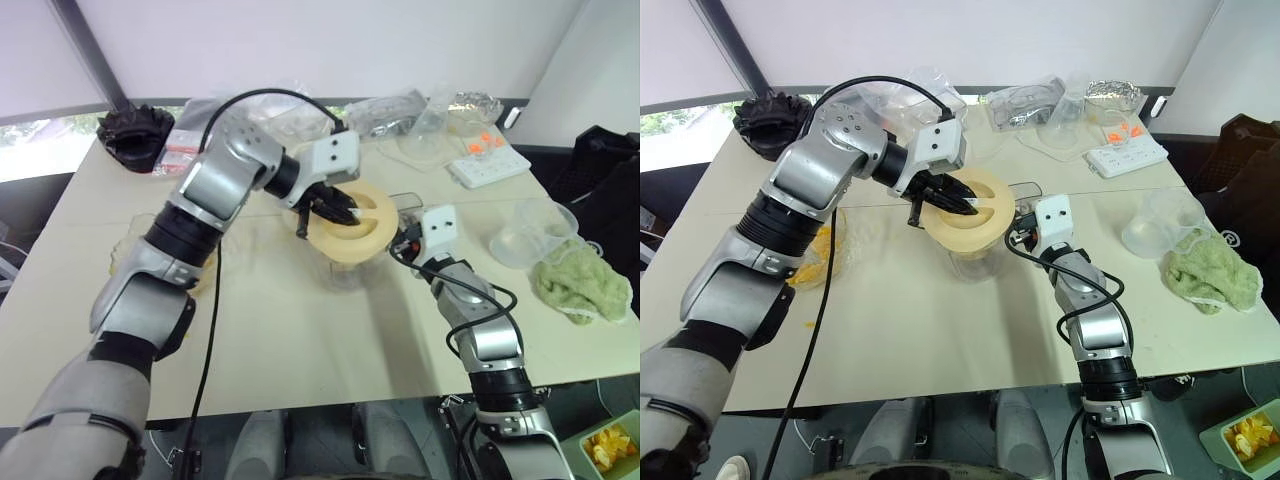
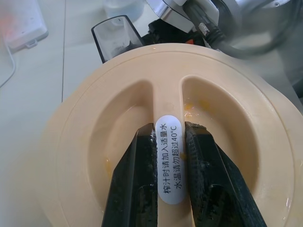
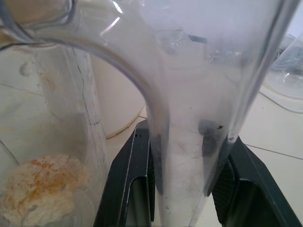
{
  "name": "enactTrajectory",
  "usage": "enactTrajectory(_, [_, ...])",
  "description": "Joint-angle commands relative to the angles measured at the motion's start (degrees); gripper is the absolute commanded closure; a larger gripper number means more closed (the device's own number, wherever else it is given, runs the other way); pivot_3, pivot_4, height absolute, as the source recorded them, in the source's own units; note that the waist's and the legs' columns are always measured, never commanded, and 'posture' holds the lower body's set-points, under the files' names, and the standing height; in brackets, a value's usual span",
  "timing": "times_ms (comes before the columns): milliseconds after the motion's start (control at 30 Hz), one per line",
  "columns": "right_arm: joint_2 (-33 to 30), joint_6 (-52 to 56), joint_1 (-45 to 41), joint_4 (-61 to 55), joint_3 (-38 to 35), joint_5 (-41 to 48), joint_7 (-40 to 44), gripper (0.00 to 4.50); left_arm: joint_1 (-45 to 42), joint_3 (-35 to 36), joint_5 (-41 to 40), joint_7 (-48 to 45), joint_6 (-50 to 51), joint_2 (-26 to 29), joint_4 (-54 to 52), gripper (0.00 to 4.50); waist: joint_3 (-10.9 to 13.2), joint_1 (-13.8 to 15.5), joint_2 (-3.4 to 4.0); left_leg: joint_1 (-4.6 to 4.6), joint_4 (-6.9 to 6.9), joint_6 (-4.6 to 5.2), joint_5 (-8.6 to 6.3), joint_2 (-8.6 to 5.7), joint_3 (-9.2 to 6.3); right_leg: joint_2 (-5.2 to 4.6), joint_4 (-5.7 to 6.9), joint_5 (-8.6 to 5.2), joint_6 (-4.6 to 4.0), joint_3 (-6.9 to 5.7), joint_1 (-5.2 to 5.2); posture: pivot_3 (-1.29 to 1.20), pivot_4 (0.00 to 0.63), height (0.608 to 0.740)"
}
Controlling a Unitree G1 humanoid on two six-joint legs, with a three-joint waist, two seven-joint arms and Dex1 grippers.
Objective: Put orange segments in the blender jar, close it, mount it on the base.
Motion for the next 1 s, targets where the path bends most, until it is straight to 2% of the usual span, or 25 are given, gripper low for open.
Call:
enactTrajectory(33, [-0.9,-0.2,0.0,-0.9,-3.2,-0.6,-1.9,3.58,2.6,-5.8,4.6,-0.4,2.3,-0.1,5.2,4.25,0.0,0.0,0.00,0.00,0.00,0.00,0.00,0.00,0.00,0.00,0.00,0.00,0.00,0.00,0.00,0.00,0.150,0.740])
enactTrajectory(200, [-0.9,-0.4,0.0,-1.4,-3.2,-1.2,-2.6,3.58,2.2,-5.4,7.5,7.6,9.3,-3.4,7.9,4.25,-0.1,0.4,0.02,0.06,0.00,0.00,0.00,-0.01,-0.01,-0.01,-0.03,-0.05,0.06,0.00,0.12,0.00,0.150,0.740])
enactTrajectory(300, [-1.3,-1.2,0.5,-1.8,-2.5,-2.2,-3.1,3.58,1.4,-3.6,8.2,14.1,19.1,-5.6,8.9,4.25,-0.1,0.6,0.05,0.39,0.00,0.00,0.00,-0.03,-0.04,-0.05,-0.14,-0.12,0.15,-0.01,0.51,0.00,0.150,0.740])
enactTrajectory(367, [-1.5,-1.8,0.9,-1.8,-2.1,-2.6,-3.4,3.58,1.5,-3.2,7.2,15.1,23.6,-5.6,7.6,4.25,-0.2,0.6,0.13,0.72,-0.01,0.00,-0.01,-0.03,-0.11,-0.09,-0.26,-0.20,0.24,-0.02,0.89,0.00,0.150,0.740])
enactTrajectory(567, [-1.5,-2.1,1.1,-1.9,-1.9,-2.5,-3.9,3.58,1.5,-1.8,5.2,18.7,33.9,-5.6,3.7,4.25,-0.5,0.3,0.56,0.74,-0.12,-0.02,-0.03,0.00,-0.21,-0.30,-0.75,-0.23,0.27,-0.03,1.10,0.00,0.150,0.740])
enactTrajectory(900, [-1.7,-2.6,0.5,-1.0,-1.8,-2.5,-3.7,3.58,1.7,1.3,2.6,22.3,34.1,-5.1,-0.3,4.25,-0.5,0.4,0.56,0.71,-0.29,-0.01,-0.04,-0.05,-0.14,-0.33,-0.90,-0.23,0.29,-0.06,1.11,0.00,0.150,0.740])
enactTrajectory(1000, [-1.8,-2.7,0.6,-0.8,-1.7,-2.5,-3.5,3.58,2.8,2.3,1.7,22.7,33.1,-4.6,-3.3,2.74,-0.5,0.3,0.54,0.69,-0.31,-0.01,-0.04,-0.03,-0.20,-0.35,-0.95,-0.23,0.29,-0.05,1.08,0.00,0.150,0.740])
